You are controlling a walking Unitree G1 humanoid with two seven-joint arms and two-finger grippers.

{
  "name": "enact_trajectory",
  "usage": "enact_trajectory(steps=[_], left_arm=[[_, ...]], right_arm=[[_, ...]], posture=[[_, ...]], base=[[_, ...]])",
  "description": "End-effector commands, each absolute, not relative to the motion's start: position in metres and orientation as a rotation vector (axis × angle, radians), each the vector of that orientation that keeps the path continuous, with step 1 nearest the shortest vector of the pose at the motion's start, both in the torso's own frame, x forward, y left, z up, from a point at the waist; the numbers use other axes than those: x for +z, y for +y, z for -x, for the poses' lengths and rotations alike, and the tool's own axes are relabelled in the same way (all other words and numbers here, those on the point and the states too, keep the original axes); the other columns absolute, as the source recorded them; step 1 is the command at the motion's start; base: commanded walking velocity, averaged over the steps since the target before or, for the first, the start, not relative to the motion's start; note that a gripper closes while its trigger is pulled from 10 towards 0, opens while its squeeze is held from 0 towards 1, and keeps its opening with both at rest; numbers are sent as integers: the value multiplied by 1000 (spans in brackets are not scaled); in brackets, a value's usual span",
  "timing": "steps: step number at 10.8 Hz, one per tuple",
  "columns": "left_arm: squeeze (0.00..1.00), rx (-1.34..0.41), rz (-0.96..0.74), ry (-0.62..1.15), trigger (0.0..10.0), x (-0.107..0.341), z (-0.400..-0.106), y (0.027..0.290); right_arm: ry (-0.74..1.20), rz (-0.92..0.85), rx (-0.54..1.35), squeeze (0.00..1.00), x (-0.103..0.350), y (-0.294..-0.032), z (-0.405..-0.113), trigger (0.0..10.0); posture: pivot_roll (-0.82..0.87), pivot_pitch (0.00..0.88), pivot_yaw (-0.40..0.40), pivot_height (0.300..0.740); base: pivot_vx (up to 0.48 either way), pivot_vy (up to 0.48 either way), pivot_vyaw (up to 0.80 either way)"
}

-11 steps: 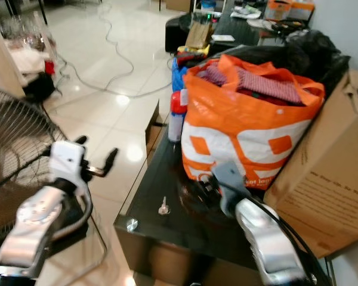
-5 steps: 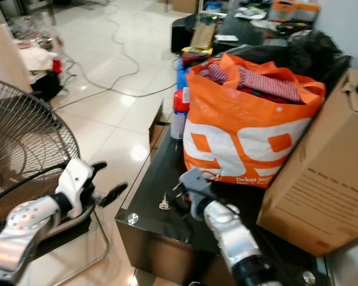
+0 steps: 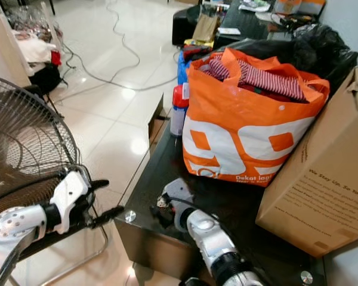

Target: Hang keys on a hook

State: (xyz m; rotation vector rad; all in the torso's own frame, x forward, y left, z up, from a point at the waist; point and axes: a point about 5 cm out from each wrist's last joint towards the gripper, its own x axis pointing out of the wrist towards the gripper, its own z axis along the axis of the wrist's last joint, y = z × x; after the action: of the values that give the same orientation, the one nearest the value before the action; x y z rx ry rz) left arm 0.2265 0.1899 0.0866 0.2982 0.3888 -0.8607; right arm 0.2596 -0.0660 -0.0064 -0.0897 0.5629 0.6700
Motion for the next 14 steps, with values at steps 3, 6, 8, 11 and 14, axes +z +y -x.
enact_trajectory(steps=[3, 6, 8, 11, 14], left_arm=[[0, -873, -298, 394, 10000, 94, -217, 192], [0, -852, -305, 421, 10000, 100, -203, 202], [0, -845, -308, 434, 10000, 104, -198, 205], [0, -847, -303, 451, 10000, 105, -193, 205], [0, -849, -299, 455, 10000, 105, -193, 206]], right_arm=[[561, 82, 566, 0, -9, -60, -267, 10000], [586, 71, 515, 0, -12, -54, -269, 10000], [590, 64, 510, 0, -14, -48, -268, 10000], [594, 51, 506, 0, -15, -47, -267, 4784], [591, 29, 487, 0, -17, -50, -266, 3843]], posture=[[86, 108, -87, 740], [128, 147, -107, 740], [150, 169, -114, 740], [148, 192, -109, 740], [151, 194, -105, 740]], base=[[0, 0, 0], [0, 0, 0], [0, 0, 0], [0, 0, 0], [0, 0, 0]])
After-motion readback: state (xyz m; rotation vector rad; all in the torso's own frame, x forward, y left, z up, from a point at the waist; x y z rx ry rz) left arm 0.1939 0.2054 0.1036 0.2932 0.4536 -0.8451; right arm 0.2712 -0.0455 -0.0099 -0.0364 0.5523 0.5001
